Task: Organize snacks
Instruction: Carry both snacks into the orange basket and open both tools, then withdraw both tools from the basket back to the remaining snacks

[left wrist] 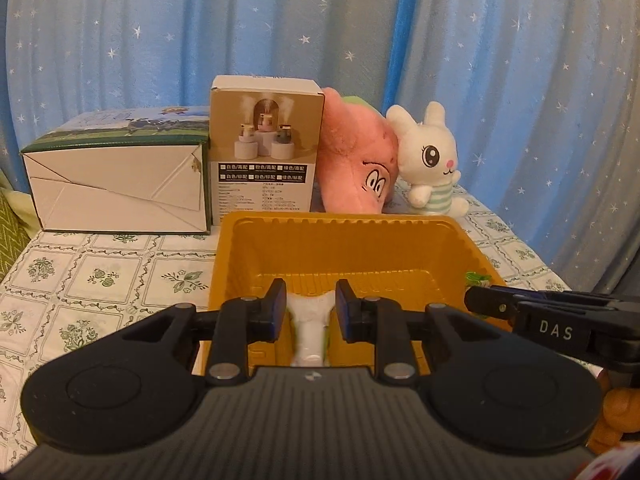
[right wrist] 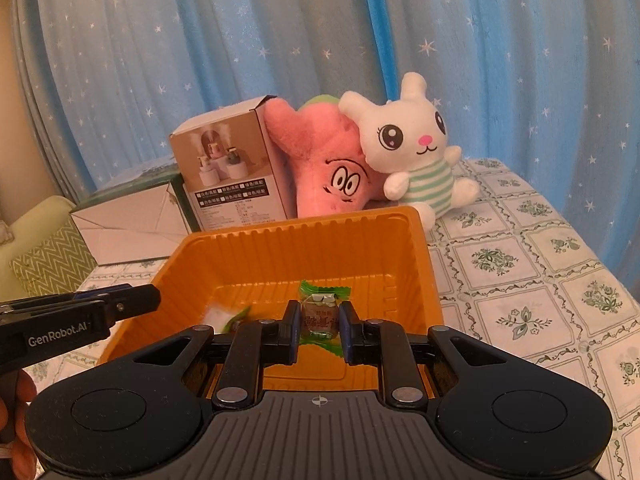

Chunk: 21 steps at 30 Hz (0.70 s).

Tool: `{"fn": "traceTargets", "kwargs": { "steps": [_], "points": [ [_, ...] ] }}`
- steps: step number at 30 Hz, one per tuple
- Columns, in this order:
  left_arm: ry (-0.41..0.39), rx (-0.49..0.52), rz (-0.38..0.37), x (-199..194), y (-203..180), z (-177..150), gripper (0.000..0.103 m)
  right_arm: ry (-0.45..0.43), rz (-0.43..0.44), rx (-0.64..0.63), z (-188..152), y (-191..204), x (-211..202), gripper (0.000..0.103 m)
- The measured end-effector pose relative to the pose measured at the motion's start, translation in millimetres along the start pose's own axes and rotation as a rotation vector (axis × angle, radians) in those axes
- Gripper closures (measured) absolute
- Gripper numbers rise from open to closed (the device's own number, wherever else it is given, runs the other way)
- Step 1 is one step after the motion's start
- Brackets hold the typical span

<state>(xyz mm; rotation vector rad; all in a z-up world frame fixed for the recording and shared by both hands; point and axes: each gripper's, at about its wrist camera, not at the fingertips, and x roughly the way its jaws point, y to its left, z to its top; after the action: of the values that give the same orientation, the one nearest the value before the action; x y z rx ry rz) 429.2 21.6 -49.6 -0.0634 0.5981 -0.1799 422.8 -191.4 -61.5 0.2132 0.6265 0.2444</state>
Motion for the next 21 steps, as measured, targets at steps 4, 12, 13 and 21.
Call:
{"fn": "traceTargets", "kwargs": {
  "steps": [4,12,13,21],
  "points": [
    [0.001,-0.007,0.004,-4,1,1,0.079,-0.017,0.012,0.009,2,2,-2,0.083],
    [0.006,0.019,0.007,-9,0,-4,0.078,-0.082,0.056,0.073,8,-5,-8,0.044],
    [0.008,0.016,0.006,-10,1,-4,0.077,-0.090,0.052,0.080,8,-7,-10,0.044],
    [-0.022,0.027,-0.019,-31,-3,-5,0.076,-0.128,-0.002,0.084,8,-13,-32,0.044]
  ]
}}
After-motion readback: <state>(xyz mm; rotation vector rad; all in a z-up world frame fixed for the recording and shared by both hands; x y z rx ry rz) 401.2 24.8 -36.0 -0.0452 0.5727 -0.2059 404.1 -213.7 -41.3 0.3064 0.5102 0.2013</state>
